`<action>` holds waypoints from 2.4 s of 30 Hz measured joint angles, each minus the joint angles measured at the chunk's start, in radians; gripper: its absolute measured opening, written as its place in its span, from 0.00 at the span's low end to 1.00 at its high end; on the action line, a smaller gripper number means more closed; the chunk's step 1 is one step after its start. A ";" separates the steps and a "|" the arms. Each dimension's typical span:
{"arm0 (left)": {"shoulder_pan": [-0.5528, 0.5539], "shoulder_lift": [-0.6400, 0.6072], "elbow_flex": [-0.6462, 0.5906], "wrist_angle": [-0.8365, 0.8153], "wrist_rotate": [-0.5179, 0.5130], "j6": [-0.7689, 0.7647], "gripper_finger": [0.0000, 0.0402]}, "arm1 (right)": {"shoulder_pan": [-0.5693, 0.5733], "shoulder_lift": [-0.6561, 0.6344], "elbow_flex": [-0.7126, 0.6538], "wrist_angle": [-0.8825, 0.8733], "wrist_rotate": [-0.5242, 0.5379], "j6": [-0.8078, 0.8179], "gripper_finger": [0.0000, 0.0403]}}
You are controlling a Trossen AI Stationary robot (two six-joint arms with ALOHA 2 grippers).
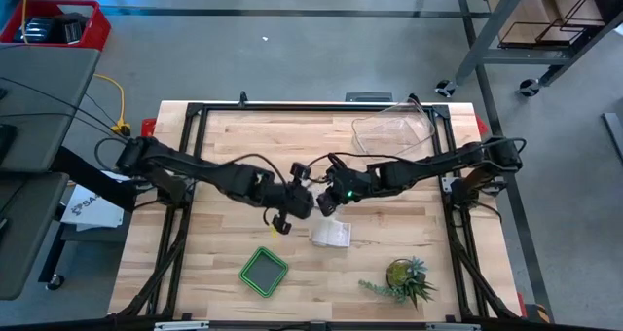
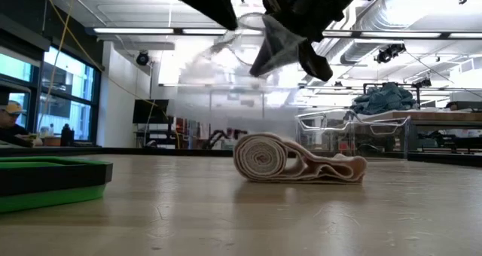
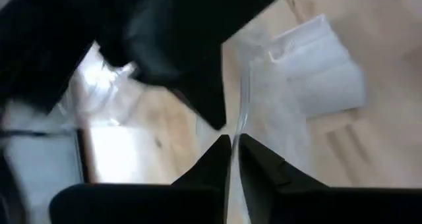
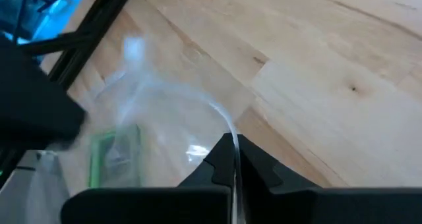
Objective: Roll bandage
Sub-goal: Put the rolled white bandage into the transparent zip bag
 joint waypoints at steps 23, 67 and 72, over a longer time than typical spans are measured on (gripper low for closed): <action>0.046 -0.304 -0.482 0.305 0.196 -1.379 0.42 | -0.061 0.011 0.000 -0.008 0.091 -0.080 0.00; 0.058 -0.294 -0.760 0.850 -0.206 -2.222 0.44 | -0.025 0.189 0.316 -0.217 0.303 -0.374 0.00; 0.062 -0.295 -0.760 0.836 -0.225 -2.250 0.44 | 0.000 0.170 0.316 -0.234 0.301 -0.398 0.00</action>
